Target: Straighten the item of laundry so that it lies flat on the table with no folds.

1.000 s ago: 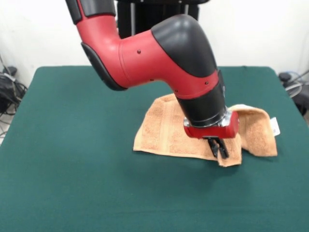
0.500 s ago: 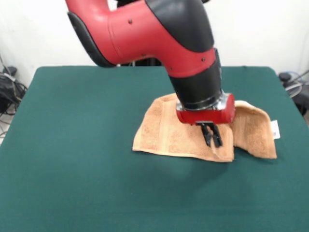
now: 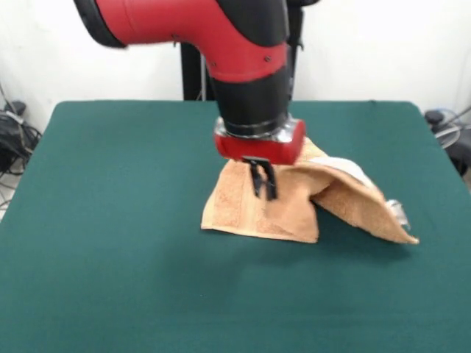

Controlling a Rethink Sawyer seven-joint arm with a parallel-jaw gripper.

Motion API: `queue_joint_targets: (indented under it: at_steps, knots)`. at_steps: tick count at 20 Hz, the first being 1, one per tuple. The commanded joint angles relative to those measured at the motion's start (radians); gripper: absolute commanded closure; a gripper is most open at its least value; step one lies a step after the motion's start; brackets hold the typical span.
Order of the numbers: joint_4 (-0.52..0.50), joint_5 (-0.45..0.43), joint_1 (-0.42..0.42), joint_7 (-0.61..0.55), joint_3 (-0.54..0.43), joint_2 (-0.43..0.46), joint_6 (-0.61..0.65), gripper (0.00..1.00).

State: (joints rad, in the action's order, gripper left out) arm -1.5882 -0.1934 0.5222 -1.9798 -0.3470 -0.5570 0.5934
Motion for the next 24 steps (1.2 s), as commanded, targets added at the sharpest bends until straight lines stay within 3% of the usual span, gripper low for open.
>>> queue_joint_targets:
  at_steps: [1,11,24]
  knots:
    - [0.015,-0.061,-0.084,-0.165,0.187,-0.079,0.114,1.00]
    - [0.044,-0.031,-0.222,-0.218,0.370,-0.179,0.288,1.00]
    - [0.091,0.002,-0.341,-0.261,0.493,-0.253,0.488,1.00]
